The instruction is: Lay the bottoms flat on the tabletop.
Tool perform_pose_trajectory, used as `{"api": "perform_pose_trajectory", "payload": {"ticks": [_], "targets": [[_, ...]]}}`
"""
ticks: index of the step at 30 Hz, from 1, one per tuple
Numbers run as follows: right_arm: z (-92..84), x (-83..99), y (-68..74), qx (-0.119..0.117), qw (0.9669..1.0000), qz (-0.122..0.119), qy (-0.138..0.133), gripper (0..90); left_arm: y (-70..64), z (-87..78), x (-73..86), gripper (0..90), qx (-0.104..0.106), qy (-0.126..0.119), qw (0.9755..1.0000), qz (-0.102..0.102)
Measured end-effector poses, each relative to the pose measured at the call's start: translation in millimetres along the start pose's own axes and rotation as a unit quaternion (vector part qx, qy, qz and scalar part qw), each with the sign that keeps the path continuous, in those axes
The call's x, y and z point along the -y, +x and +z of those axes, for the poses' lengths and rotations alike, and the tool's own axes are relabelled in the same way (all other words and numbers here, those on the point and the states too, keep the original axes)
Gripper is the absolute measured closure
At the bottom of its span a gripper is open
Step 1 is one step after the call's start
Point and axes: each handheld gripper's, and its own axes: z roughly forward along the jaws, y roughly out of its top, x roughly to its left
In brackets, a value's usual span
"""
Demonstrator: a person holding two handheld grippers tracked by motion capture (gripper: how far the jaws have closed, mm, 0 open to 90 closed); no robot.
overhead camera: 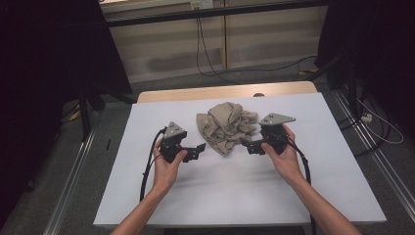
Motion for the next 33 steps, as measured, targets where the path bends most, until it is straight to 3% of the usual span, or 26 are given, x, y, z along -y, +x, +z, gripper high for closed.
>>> {"api": "perform_pose_trajectory", "payload": {"ticks": [3, 4, 7, 11, 15, 19, 21, 26, 27, 31, 33], "targets": [[10.3, -6.3, -2.0, 0.001, 0.9999, -0.006, 0.011, 2.5, 5.4, 8.5, -7.2, 11.7, -0.006, -0.002, 1.0, -0.002], [16.9, -10.0, -3.2, -0.007, 0.9998, -0.004, 0.016, 3.0, 7.4, 11.1, -8.7, 10.2, -0.013, -0.003, 0.9999, 0.006], [23.4, -13.1, -4.5, -0.02, 0.9997, 0.003, 0.017, 4.3, 12.5, 20.7, -10.6, 9.8, -0.015, -0.003, 0.9999, 0.0], [39.1, -19.4, -7.6, -0.009, 0.9993, -0.001, 0.036, 8.5, 16.2, 34.0, -12.0, 7.7, -0.027, 0.008, 0.9996, 0.002], [55.0, -20.5, -9.4, -0.018, 0.9987, -0.004, 0.048, 7.8, 18.7, 45.5, -11.2, 4.8, -0.026, 0.008, 0.9995, -0.018], [75.9, -15.1, -14.0, -0.013, 0.998, 0.008, 0.062, 8.3, 18.6, 57.8, -10.9, 7.6, -0.039, 0.033, 0.9987, 0.001], [87.4, -12.0, -17.2, -0.008, 0.9966, 0.013, 0.081, 8.0, 18.6, 63.1, -12.4, 8.3, -0.035, 0.039, 0.9986, 0.0], [103.5, -8.2, -26.3, -0.006, 0.9953, 0.016, 0.095, 5.1, 17.9, 76.4, -14.8, 11.4, -0.033, 0.052, 0.998, 0.013], [105.8, -7.7, -27.8, -0.01, 0.9949, 0.014, 0.099, 5.3, 18.2, 79.1, -14.8, 11.4, -0.033, 0.06, 0.9975, 0.019], [115.7, -2.2, -32.8, -0.034, 0.9928, 0.03, 0.111, 9.5, 18.4, 93.1, -11.9, 11.7, -0.025, 0.067, 0.9974, 0.013], [116.2, -2.6, -34.5, -0.035, 0.9928, 0.032, 0.11, 13.0, 16.6, 102.2, -10.4, 11.4, -0.026, 0.071, 0.9971, 0.006]]}}
